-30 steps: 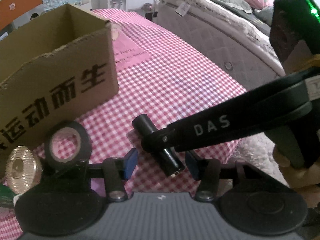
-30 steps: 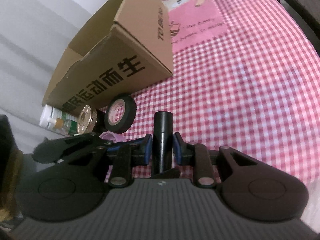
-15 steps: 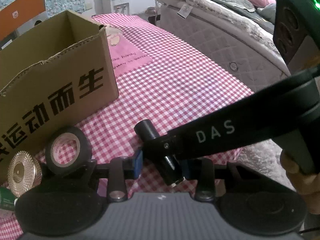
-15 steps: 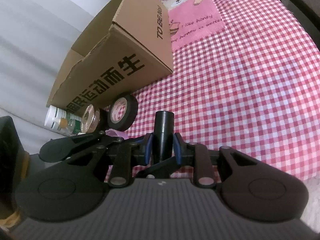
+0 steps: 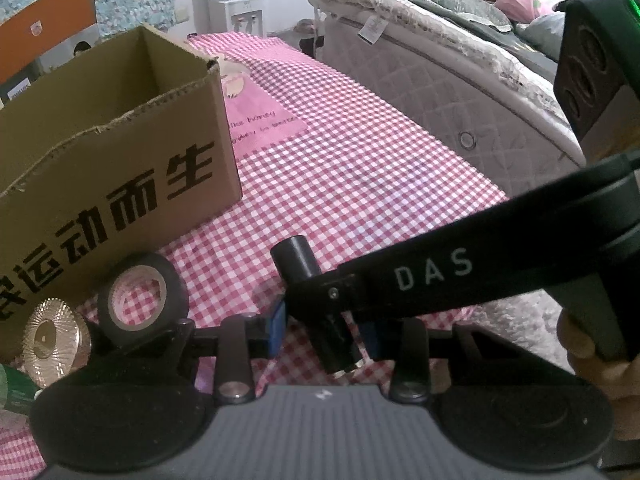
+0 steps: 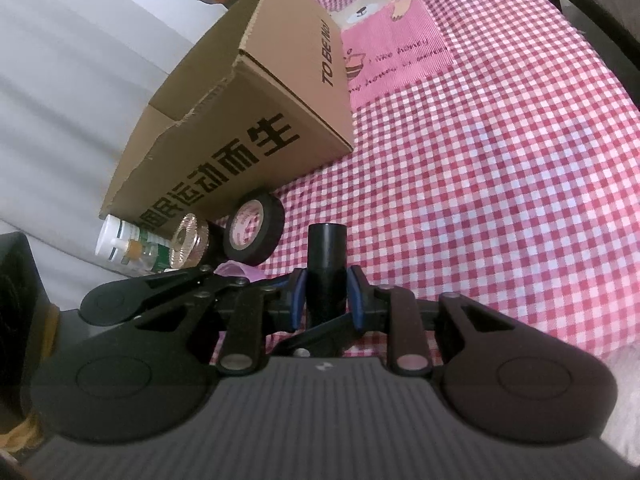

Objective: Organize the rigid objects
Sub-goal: 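Lift the black cylinder upright with the right tool, then carry the black cylinder into the cardboard box with the right tool, then open the right tool to drop the cylinder and withdraw from the box, then reach the right tool to the purple lid and close on its rim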

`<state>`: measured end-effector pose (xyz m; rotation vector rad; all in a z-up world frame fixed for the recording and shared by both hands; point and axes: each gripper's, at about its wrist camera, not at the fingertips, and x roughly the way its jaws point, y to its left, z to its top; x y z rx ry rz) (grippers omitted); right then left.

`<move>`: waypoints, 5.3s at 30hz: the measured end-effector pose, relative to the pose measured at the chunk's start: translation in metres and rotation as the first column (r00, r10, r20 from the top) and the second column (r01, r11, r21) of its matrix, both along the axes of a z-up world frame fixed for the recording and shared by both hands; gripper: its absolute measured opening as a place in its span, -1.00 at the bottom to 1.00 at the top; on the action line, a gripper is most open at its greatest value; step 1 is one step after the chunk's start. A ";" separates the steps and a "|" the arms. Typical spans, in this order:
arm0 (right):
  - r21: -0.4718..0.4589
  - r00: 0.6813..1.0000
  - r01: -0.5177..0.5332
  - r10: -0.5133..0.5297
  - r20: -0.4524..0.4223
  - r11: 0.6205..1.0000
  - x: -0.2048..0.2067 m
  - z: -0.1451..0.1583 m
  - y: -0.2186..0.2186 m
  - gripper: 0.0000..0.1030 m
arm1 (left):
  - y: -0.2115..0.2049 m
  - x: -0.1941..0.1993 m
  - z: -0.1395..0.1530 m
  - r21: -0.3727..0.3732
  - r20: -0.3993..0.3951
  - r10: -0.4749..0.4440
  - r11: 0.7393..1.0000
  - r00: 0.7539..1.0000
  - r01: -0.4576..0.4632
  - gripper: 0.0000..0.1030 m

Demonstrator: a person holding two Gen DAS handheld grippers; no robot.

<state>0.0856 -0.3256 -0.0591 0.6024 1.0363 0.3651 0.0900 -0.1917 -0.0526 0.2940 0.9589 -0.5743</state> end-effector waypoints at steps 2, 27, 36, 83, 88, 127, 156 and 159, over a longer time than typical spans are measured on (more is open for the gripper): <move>-0.002 1.000 0.001 -0.001 0.009 1.000 -0.001 0.004 0.000 -0.58 | 0.001 -0.002 0.003 -0.003 0.008 0.000 1.000 1.000 0.000 -0.25; -0.090 0.971 -0.027 0.048 0.234 0.996 -0.013 0.079 0.027 -0.59 | 0.030 -0.027 0.075 -0.096 0.194 0.055 0.995 0.979 -0.037 -0.27; -0.138 0.895 -0.130 0.176 0.410 0.982 0.018 0.164 0.068 -0.58 | 0.069 -0.010 0.155 -0.113 0.335 0.150 0.986 0.930 -0.118 -0.27; -0.042 0.927 -0.357 0.360 0.103 0.933 0.258 0.152 0.162 0.32 | 0.198 0.163 0.152 -0.079 -0.043 0.323 0.942 0.945 -0.326 0.60; -0.040 0.913 -0.318 0.317 0.258 0.947 0.201 0.206 0.122 0.47 | 0.194 0.118 0.191 -0.143 0.076 0.283 0.952 0.956 -0.270 0.70; -0.504 0.913 0.171 0.056 0.403 0.847 -0.081 0.101 0.068 0.97 | 0.154 -0.077 0.036 -0.261 0.083 0.122 0.960 0.989 -0.096 1.00; -0.368 0.976 -0.093 0.158 0.151 0.925 -0.039 0.013 0.104 -0.32 | 0.118 -0.061 -0.011 -0.075 0.092 0.048 0.996 0.995 -0.041 0.19; -0.370 0.979 -0.080 0.143 0.145 0.926 -0.040 0.010 0.097 -0.40 | 0.108 -0.060 -0.010 -0.081 0.094 0.026 0.997 0.995 -0.018 0.18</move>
